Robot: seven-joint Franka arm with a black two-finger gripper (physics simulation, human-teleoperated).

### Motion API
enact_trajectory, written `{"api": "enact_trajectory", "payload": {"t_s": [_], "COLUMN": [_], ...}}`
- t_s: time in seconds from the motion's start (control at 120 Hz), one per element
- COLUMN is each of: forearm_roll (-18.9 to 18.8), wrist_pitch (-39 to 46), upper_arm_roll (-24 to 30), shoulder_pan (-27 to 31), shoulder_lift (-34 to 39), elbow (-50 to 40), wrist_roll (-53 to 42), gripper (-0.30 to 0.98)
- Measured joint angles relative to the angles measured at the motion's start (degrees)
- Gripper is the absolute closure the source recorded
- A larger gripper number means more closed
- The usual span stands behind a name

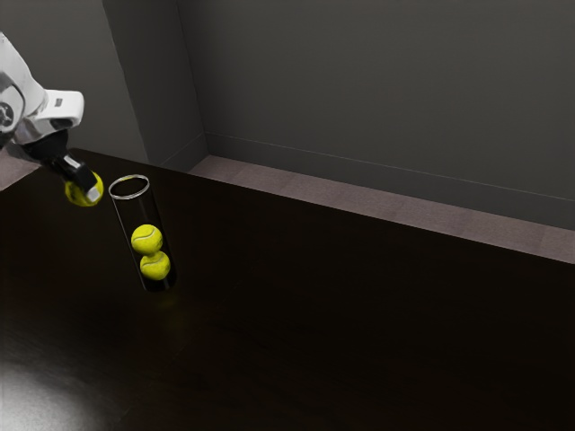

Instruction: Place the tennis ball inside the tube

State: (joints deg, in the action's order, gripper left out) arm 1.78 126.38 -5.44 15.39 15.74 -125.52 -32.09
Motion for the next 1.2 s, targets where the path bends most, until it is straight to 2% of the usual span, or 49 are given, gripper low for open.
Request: {"api": "enact_trajectory", "payload": {"t_s": [0.258,0.6,0.667,0.842,1.0,1.117,1.2], "forearm_roll": [-0.89,-0.86,-0.75,-0.1,0.21,0.4,0.25], "wrist_pitch": [-6.87,-9.0,-9.1,-9.4,-9.87,-14.36,-19.05], "upper_arm_roll": [2.44,3.97,4.02,3.65,3.49,3.74,3.85], "shoulder_pan": [0.0,-0.83,-1.03,-1.42,-0.43,0.76,0.73], "shoulder_lift": [-8.89,-15.93,-16.81,-17.79,-17.17,-14.52,-13.5], "elbow": [10.58,18.91,19.62,20.46,20.13,20.8,25.24], "wrist_roll": [6.47,11.71,12.35,13.39,14.06,14.43,14.71], "gripper": [0.38,0.36,0.3,0.15,0.07,0.04,0.03]}}
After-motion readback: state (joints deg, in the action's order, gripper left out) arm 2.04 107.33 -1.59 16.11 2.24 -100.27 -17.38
